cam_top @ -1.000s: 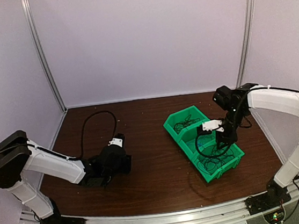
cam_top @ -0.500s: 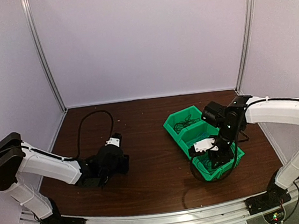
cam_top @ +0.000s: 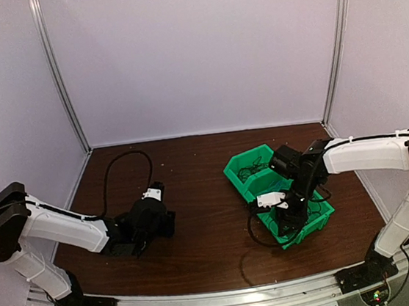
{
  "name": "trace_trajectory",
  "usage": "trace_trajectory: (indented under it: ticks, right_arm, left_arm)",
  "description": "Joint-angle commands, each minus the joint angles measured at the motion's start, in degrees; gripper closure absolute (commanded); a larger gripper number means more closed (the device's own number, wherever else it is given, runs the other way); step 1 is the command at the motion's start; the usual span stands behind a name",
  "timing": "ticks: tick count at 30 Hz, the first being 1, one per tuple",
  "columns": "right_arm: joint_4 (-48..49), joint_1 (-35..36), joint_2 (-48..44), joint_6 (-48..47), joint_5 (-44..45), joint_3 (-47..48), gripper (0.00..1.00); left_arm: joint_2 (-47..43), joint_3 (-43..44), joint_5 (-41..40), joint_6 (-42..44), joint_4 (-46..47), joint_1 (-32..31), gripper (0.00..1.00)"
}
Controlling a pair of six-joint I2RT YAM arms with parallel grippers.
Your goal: Untangle the cables
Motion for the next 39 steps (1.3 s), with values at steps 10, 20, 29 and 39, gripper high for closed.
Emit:
trace_trajectory:
  ticks: [10, 20, 29, 39]
  right_arm:
    - [8.36, 0.86, -1.36, 8.27, 3.25, -1.36, 0.72]
    - [4.77, -1.4, -7.78, 7.27, 6.34, -1.49, 1.0]
    - [2.43, -6.99, -6.4, -0.3, 6.6, -7.77, 1.0]
    - [-2.68, -7.07, -5.99, -1.3, 4.54, -3.1, 0.86]
  left_arm:
    - [1.28, -0.82, 0.0, -0.97, 1.74, 0.2, 0.46]
    - [2.71, -0.39, 0.85, -1.06, 2.59, 0.19, 0.46]
    - [3.06, -0.03, 1.13, -0.91, 2.56, 0.21, 0.46]
    - [1.62, 0.24, 0.25, -0.1, 1.45, 0.17, 0.46]
